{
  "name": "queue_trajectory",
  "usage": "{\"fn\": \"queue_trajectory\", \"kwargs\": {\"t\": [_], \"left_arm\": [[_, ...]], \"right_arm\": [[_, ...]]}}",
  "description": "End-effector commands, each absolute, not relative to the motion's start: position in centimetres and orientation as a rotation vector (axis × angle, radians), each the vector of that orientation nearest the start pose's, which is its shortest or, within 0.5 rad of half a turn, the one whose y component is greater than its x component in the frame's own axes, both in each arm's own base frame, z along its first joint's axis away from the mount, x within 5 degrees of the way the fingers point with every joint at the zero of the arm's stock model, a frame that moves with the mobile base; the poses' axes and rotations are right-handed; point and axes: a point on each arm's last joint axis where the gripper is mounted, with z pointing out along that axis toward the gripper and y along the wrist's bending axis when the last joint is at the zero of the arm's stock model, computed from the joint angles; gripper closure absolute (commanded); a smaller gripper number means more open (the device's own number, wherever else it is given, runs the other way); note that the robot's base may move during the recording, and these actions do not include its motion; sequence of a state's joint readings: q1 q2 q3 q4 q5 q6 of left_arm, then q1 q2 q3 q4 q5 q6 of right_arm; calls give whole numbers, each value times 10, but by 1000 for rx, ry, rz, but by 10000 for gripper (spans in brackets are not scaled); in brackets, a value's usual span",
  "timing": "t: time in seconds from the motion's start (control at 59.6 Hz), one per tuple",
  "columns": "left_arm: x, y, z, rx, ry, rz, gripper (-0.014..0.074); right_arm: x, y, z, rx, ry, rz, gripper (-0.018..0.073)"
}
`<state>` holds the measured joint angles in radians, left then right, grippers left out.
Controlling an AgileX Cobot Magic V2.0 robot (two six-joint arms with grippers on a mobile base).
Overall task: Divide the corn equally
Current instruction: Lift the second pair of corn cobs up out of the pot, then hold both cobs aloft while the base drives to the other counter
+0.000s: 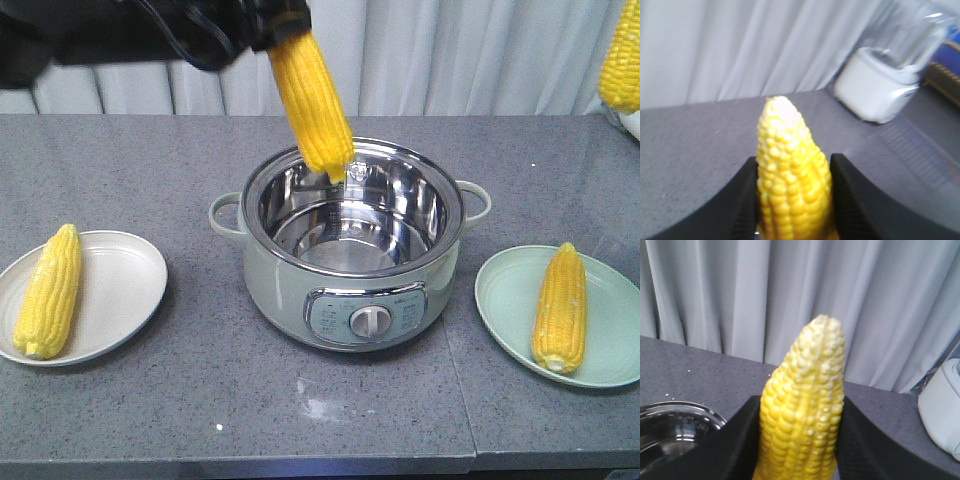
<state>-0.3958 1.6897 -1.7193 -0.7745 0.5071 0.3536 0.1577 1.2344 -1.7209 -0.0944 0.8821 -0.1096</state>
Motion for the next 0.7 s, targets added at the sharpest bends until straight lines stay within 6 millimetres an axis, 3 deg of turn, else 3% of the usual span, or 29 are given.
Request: {"fn": "queue_trajectory", "kwargs": {"t": [0.0,0.117,0.285,0.386,0.688], "left_arm": [[308,-167,490,348,1732,-864,604],[267,-154,510,469,1750,-837,604],[227,-138,520,609,1825,-746,604],[216,-133,520,642,1859,-706,604],[210,-132,513,704,1947,-697,603]], "right_arm": [[216,30,543,-239,1787,-19,564],[213,40,537,-309,1852,98,564],[205,56,531,-457,1905,282,564],[201,62,530,-519,1909,346,564],[196,66,525,-560,1967,412,564]]}}
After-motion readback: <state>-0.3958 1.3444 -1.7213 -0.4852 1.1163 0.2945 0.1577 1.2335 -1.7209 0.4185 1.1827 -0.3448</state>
